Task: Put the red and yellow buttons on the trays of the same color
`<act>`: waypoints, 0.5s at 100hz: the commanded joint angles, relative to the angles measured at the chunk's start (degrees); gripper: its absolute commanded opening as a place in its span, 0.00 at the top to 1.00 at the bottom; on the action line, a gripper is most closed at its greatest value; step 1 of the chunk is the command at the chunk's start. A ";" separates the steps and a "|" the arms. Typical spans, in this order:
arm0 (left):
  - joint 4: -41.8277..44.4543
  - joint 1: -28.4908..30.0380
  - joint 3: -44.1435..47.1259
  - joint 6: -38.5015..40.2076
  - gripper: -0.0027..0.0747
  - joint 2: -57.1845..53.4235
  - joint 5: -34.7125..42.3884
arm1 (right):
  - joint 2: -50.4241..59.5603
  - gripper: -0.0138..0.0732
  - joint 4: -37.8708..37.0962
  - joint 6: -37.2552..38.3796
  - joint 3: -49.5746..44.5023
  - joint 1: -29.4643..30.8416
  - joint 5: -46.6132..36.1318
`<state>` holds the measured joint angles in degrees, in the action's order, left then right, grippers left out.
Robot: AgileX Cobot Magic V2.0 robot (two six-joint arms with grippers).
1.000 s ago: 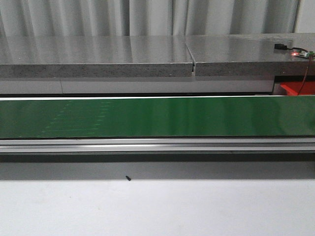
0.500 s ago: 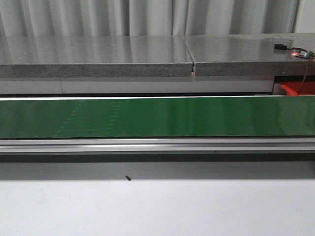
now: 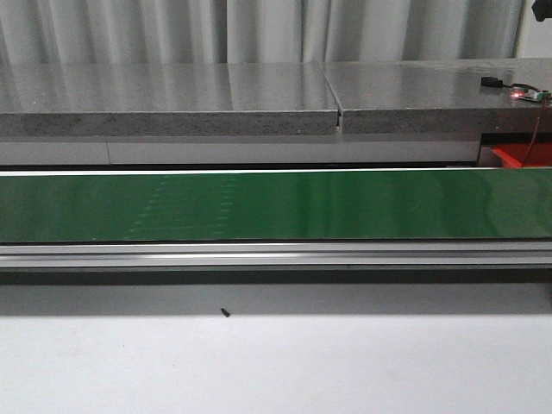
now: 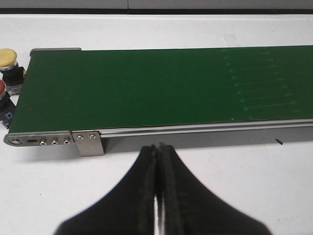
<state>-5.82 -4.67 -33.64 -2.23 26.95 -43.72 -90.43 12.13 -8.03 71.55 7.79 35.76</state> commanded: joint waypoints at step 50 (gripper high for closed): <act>-0.49 -0.35 -1.38 0.46 0.99 0.27 3.79 | 26.43 0.92 0.24 -1.45 -21.73 -1.61 -13.78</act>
<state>-5.82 -4.67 -33.64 -2.23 26.95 -43.72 -69.08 12.26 -8.16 51.33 6.27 28.00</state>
